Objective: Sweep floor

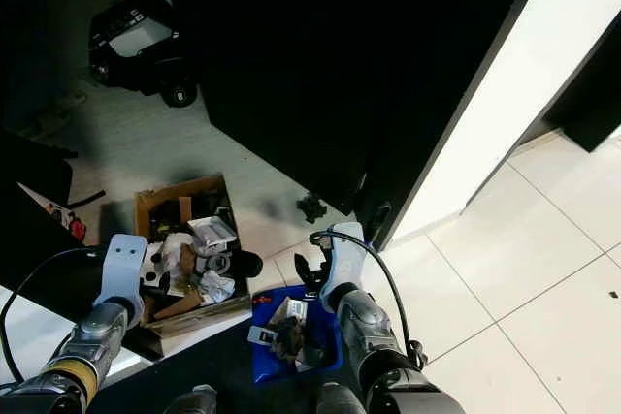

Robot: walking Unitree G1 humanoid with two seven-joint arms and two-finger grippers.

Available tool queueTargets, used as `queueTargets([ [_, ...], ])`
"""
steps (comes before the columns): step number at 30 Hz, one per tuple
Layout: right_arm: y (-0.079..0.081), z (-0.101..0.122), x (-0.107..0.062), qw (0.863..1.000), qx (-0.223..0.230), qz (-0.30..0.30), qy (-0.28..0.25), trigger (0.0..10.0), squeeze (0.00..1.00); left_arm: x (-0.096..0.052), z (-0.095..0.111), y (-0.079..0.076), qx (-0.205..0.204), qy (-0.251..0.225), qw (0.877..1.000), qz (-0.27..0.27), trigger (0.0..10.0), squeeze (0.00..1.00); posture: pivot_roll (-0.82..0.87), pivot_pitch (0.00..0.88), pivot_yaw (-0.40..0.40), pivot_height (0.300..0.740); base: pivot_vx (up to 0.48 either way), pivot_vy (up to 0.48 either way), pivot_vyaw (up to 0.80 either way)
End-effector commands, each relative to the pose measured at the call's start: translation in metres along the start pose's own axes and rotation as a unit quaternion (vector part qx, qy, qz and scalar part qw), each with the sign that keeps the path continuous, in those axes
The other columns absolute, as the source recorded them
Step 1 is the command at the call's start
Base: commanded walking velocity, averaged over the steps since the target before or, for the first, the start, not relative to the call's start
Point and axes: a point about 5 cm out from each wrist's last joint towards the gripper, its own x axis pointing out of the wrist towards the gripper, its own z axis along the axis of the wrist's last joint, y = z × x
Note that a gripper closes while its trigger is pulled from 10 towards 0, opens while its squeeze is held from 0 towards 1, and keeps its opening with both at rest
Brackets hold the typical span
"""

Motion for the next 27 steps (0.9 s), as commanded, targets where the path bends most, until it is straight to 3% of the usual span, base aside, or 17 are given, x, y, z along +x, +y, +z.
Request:
queueTargets([
  [1, -0.0018, -0.0039, -0.0017, 1.0, 0.009, -0.007, 0.007, 10.0, 0.0, -0.0011, -0.0049, -0.0027, -0.009, 0.01, 1.0, -0.003, 10.0, 0.0, -0.07, 0.102, 0.006, 0.74, 0.0, 0.0, 0.0],
  [27, -0.0007, -0.0033, -0.001, 1.0, 0.009, -0.005, 0.006, 10.0, 0.0, -0.0009, -0.0044, -0.0016, -0.008, 0.01, 1.0, -0.002, 10.0, 0.0, -0.07, 0.101, 0.007, 0.74, 0.0, 0.0, 0.0],
])
